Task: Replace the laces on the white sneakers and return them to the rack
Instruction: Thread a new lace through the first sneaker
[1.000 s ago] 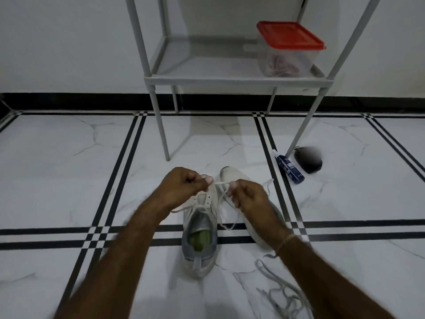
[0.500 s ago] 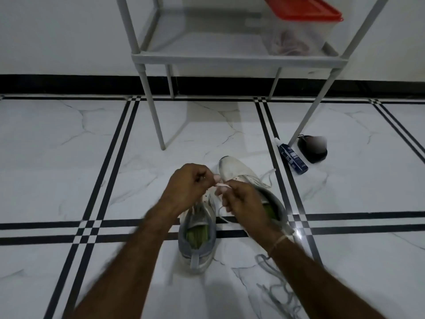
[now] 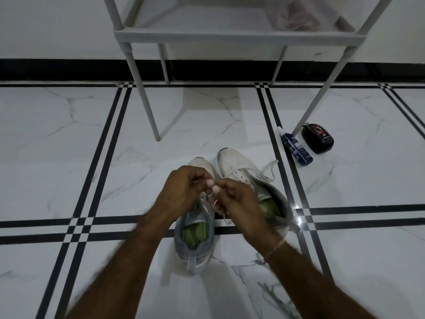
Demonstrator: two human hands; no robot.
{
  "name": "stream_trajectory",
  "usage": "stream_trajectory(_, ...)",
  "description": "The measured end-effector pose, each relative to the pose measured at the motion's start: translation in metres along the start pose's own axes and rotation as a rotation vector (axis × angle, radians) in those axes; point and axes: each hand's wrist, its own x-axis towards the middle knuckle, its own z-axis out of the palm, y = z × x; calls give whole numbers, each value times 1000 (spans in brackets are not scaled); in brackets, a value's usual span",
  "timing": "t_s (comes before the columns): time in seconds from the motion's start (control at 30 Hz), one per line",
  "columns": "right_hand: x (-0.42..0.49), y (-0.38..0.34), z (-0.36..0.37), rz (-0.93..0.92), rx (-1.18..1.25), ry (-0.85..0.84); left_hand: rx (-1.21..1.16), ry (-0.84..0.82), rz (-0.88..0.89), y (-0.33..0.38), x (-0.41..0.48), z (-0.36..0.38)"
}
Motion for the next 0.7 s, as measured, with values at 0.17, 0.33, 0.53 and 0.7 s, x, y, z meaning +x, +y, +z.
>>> stream_trajectory(0.17, 7, 16, -13, -1, -80, 211, 35, 83, -101, -17, -1, -6)
stream_trajectory(0.33, 12, 34, -12, -80, -303, 273, -71, 129, -189, -24, -5, -8)
stream_trajectory(0.53, 14, 25, 6, -89, -97, 83, -151, 86, -147, -17, -4, 8)
stream_trajectory(0.7, 21, 32, 0, -80, -158, 160, -168, 192, -177, -20, -4, 9)
